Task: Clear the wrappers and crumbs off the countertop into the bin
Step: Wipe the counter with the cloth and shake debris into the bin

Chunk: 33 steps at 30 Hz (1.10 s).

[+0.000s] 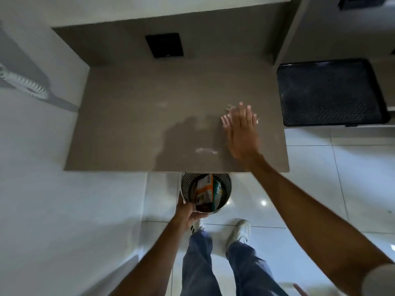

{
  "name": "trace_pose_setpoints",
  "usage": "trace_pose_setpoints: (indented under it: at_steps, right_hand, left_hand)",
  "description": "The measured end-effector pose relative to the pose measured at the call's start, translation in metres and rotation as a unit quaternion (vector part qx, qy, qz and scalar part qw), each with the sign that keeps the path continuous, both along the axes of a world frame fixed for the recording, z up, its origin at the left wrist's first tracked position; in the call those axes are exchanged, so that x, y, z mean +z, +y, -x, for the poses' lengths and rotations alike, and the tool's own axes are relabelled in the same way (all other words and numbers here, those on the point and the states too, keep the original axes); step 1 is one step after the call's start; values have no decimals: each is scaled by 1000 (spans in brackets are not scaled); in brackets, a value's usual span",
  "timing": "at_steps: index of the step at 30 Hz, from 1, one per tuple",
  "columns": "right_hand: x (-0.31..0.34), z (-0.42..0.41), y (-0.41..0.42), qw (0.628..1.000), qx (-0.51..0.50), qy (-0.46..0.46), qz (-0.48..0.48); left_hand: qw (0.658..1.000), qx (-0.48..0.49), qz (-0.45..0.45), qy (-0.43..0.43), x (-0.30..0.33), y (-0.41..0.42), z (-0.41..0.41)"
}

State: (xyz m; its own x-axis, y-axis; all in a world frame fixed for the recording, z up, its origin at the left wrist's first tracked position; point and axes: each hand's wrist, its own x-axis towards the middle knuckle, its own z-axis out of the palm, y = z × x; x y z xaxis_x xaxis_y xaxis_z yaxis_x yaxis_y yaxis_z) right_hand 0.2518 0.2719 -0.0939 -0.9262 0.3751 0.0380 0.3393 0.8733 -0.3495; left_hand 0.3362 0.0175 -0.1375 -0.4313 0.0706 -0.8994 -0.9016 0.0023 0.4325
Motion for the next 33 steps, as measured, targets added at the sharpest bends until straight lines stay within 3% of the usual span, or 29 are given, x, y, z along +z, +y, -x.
trace_pose_setpoints:
  at_steps: [2,9,11,16,20,22,24,26,28,30,33]
  right_hand:
    - [-18,10,6,997,0,-75,-8]
    - [-25,-9,-23,987,36,-138,-77]
    - [-19,-12,-50,978,115,-160,-74]
    - [-23,4,-106,946,297,-115,-63]
    - [-18,-8,-119,903,373,-100,-189]
    - [-16,-29,-128,889,402,-101,-197]
    - [-16,-59,-135,885,443,-96,-106]
    - [-13,-93,-135,888,420,-172,77]
    - [-7,-120,-131,869,308,-248,297]
    - [7,-135,-130,825,147,-218,501]
    - [28,-125,-115,803,-43,-88,588]
  left_hand:
    - [1000,-3,-3,-1,-7,-6,8]
    - [999,-22,-20,-19,-26,-30,25]
    - [999,-36,-27,-25,-23,-36,30]
    - [999,-36,-22,-28,-14,-45,34]
    - [998,-67,-8,-13,1,-51,24]
    - [997,-72,-13,-4,9,-51,14]
    - [996,-85,-9,8,19,-50,1]
    - [996,-91,-4,14,31,-49,-15]
    - [996,-82,-12,22,39,-48,-28]
    - [997,-69,-28,25,45,-46,-36]
    - [997,-62,-31,28,50,-40,-45]
